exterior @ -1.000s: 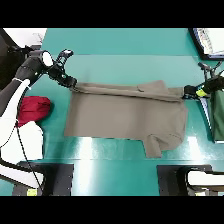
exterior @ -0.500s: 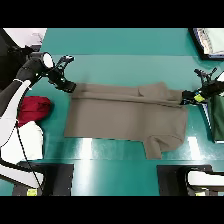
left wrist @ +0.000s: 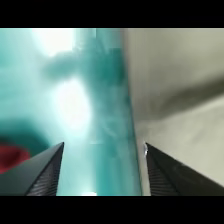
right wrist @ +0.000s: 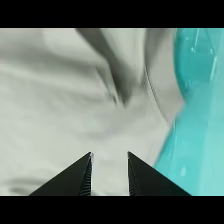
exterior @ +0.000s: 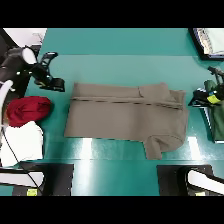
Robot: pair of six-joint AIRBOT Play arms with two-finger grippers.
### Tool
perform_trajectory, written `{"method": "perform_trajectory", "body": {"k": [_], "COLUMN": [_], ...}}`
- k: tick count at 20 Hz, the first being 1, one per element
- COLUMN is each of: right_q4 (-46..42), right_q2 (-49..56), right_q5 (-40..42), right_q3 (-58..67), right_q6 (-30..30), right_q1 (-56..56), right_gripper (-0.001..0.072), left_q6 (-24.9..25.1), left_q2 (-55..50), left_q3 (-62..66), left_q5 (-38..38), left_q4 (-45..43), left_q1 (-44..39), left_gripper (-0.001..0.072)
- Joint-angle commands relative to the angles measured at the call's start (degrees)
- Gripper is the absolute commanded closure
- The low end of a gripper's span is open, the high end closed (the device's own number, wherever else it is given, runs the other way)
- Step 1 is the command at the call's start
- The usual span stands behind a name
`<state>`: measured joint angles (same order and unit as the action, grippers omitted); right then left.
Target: Fold the shirts.
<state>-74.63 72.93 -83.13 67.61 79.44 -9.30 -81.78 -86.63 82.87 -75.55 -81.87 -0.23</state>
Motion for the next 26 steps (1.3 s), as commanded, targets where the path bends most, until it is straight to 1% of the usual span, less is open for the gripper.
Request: {"method": "perform_trajectory", "body": {"k": [1, 3, 6, 9, 11, 14, 17, 18, 19, 20, 21, 24, 25, 26], "right_q4": [0.1, 0.1, 0.4, 3.9, 5.1, 5.1, 5.0, 5.0, 4.5, 4.0, 4.0, 4.0, 4.1, 4.1], "right_q2": [-8.7, -11.9, -15.0, -16.7, -17.3, -17.3, -17.3, -17.3, -17.3, -17.3, -17.3, -17.3, -17.3, -17.3], "right_q5": [-1.5, -1.4, -1.1, -1.0, -1.0, -1.1, -2.7, -3.3, -4.2, -5.1, -6.1, -7.1, -7.1, -7.2], "right_q3": [-6.9, -11.3, -16.1, -19.0, -19.6, -19.3, -19.4, -19.6, -20.1, -21.1, -22.7, -29.5, -31.7, -33.8], "right_q6": [0.0, 0.0, 0.0, 0.0, 0.0, 0.0, 0.0, 0.0, 0.0, 0.0, 0.0, 1.2, 1.6, 1.7], "right_q1": [-2.9, -3.7, -3.7, -3.7, -3.7, -3.7, -3.7, -3.7, -3.7, -3.7, -3.7, -3.7, -3.7, -3.7], "right_gripper": [0.0442, 0.0442, 0.0442, 0.0442, 0.0441, 0.0442, 0.0441, 0.0442, 0.0442, 0.0441, 0.0442, 0.0435, 0.0303, 0.0135], "left_q6": [-0.3, -0.2, 2.5, 3.0, 5.3, 5.3, 5.3, 5.3, 5.3, 5.3, 5.4, 5.7, 5.7, 5.7], "left_q2": [6.3, 10.5, 16.0, 17.9, 17.9, 17.9, 17.9, 17.9, 17.9, 17.9, 17.9, 17.9, 17.9, 17.9], "left_q3": [-8.9, -17.8, -30.2, -38.7, -42.7, -46.1, -46.6, -46.6, -46.6, -46.6, -46.4, -43.6, -42.2, -40.9], "left_q5": [-1.5, -1.1, 1.7, 3.1, 3.5, 5.2, 6.1, 6.8, 7.7, 8.7, 9.0, 8.3, 7.5, 7.0], "left_q4": [6.5, 8.2, 13.4, 16.9, 19.3, 19.6, 21.1, 21.7, 22.5, 23.5, 23.8, 23.6, 23.6, 23.6], "left_q1": [4.8, 5.7, 5.7, 5.7, 5.7, 5.7, 5.7, 5.7, 5.7, 5.7, 5.7, 5.7, 5.7, 5.7], "left_gripper": [0.0120, 0.0120, 0.0120, 0.0120, 0.0120, 0.0120, 0.0121, 0.0236, 0.0451, 0.0587, 0.0684, 0.0682, 0.0682, 0.0682]}}
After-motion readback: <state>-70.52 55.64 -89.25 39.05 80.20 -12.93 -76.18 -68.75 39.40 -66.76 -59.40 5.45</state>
